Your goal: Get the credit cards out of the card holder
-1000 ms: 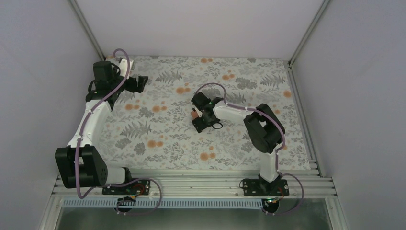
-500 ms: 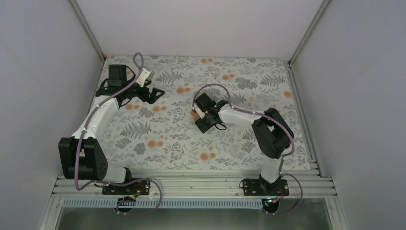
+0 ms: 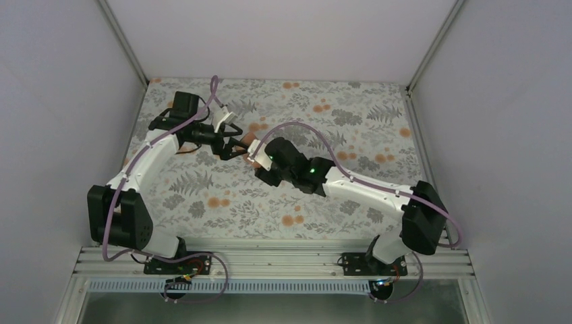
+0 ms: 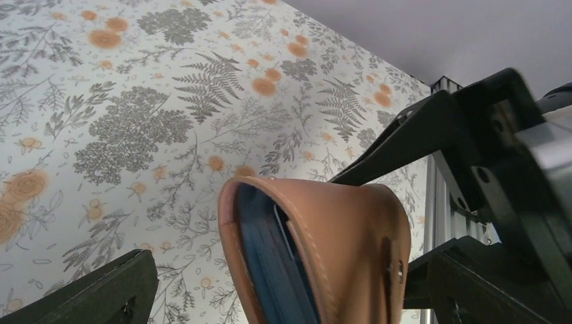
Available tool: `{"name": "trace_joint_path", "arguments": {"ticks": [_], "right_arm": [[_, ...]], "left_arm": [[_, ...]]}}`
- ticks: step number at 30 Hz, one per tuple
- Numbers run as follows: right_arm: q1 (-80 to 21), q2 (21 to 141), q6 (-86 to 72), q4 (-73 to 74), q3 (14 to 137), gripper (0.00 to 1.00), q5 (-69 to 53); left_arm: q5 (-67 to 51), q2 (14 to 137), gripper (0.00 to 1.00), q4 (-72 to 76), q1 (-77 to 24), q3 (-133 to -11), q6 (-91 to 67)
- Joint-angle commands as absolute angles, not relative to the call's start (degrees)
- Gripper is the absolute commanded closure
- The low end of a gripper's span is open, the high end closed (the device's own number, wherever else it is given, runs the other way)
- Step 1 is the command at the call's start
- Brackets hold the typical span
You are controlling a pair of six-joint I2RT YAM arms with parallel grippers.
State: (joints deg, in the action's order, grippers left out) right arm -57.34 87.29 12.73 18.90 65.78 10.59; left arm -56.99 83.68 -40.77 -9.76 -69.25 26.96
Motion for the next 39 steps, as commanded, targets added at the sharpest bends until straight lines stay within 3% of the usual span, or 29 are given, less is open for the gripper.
{"name": "trace_joint_path", "arguments": {"ticks": [1, 3, 5, 11, 13, 15, 16, 18, 19, 24, 26, 34, 36, 39], "right_arm": [[-59.8, 84.4, 19.1, 14.0, 65.5, 0.52, 15.2], [-60.0, 83.3, 20.0, 13.3, 65.3, 0.52, 15.6], [-60.3, 82.2, 20.5, 12.5, 64.9, 0.53, 15.7], [-60.7, 80.3, 21.1, 11.7, 64.1, 0.54, 17.4], [-60.7, 79.0, 20.9, 10.6, 63.4, 0.54, 16.6], [-60.8, 77.4, 20.6, 9.2, 62.5, 0.47, 15.2], [-60.8, 76.2, 20.3, 8.3, 61.9, 0.37, 15.0], [-59.6, 73.5, 18.9, 5.7, 59.9, 0.05, 12.4], [-58.6, 71.7, 17.4, 4.0, 58.5, 0.01, 8.4], [-40.1, 63.5, 2.1, -11.8, 49.2, 0.01, -32.9], [-37.7, 63.6, -4.1, -19.9, 47.7, 0.01, -41.0], [-36.6, 69.6, -14.7, -27.7, 52.9, 0.01, -53.7], [-36.7, 70.5, -14.2, -26.8, 53.5, 0.05, -53.8], [-36.6, 71.6, -13.7, -26.6, 54.0, 0.20, -54.6]], "left_arm": [[-59.6, 81.4, 0.00, -42.4, -9.8, -68.7, 31.1], [-60.6, 80.6, 0.01, -43.2, -9.8, -68.3, 32.5], [-63.4, 80.2, 0.12, -45.2, -9.8, -68.7, 35.0], [-74.3, 80.1, 0.81, -59.4, -9.9, -72.7, 50.9], [-74.6, 79.4, 0.97, -58.7, -9.8, -73.1, 49.8], [-73.6, 78.6, 0.97, -55.7, -9.8, -73.0, 46.1], [-72.5, 78.3, 0.98, -53.7, -9.7, -72.9, 43.5], [-68.9, 77.8, 0.98, -49.3, -9.6, -73.6, 37.4], [-66.5, 77.6, 0.98, -47.4, -9.5, -74.3, 34.4], [-62.5, 77.2, 0.98, -47.1, -9.2, -81.7, 30.3], [-65.1, 77.2, 0.98, -49.1, -9.4, -84.5, 32.0], [-72.4, 74.9, 0.98, -53.6, -10.1, -86.1, 35.5], [-72.6, 74.6, 0.98, -54.7, -10.2, -86.7, 36.1], [-74.1, 74.2, 0.98, -56.6, -10.3, -86.8, 38.5]]}}
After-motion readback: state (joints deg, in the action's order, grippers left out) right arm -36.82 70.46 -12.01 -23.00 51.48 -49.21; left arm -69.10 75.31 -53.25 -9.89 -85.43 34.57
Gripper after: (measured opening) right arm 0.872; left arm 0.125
